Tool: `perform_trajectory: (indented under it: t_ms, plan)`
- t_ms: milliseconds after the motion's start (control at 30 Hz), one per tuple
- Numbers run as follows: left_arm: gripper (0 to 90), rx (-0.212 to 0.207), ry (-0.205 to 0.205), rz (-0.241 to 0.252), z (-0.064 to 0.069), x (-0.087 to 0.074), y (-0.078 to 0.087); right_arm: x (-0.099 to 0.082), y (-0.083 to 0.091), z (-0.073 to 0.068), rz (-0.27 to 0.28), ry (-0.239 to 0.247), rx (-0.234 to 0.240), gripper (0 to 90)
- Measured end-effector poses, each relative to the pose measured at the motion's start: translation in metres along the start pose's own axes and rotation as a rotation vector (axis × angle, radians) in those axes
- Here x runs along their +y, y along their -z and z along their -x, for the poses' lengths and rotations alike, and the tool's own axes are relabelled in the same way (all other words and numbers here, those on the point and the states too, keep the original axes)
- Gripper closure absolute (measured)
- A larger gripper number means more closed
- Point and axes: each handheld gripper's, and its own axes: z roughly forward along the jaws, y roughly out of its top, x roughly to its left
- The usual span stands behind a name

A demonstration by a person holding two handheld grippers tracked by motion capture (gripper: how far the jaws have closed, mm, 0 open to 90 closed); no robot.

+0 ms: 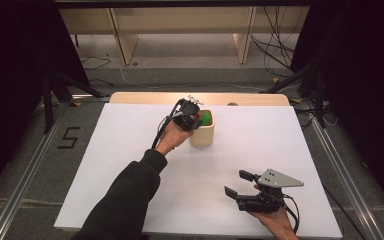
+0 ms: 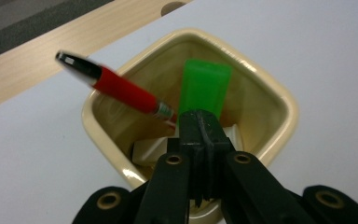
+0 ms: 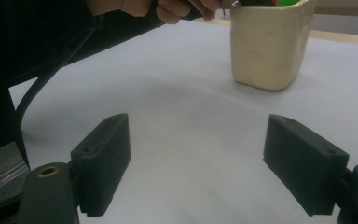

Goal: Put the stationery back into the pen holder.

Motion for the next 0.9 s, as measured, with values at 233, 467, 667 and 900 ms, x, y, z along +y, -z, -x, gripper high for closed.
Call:
perform_trajectory:
  t_ms: [233, 467, 667, 900]
  plan:
    - [89.3, 0.013, 0.016, 0.094, -0.004, 0.006, 0.028, 0.0, -0.001, -0.001, -0.005, 0.002, 0.003, 23.4]
    - [78.4, -0.03, 0.022, 0.168, -0.005, 0.0, 0.052, 0.0, -0.002, 0.0, -0.004, 0.0, 0.001, 23.4]
    - [55.0, -0.065, 0.028, 0.224, -0.001, -0.011, 0.076, 0.0, -0.002, -0.001, -0.004, 0.0, -0.001, 23.4]
    - [47.8, -0.084, 0.057, 0.301, -0.001, -0.037, 0.101, -0.001, -0.002, -0.001, -0.005, -0.002, -0.003, 23.3]
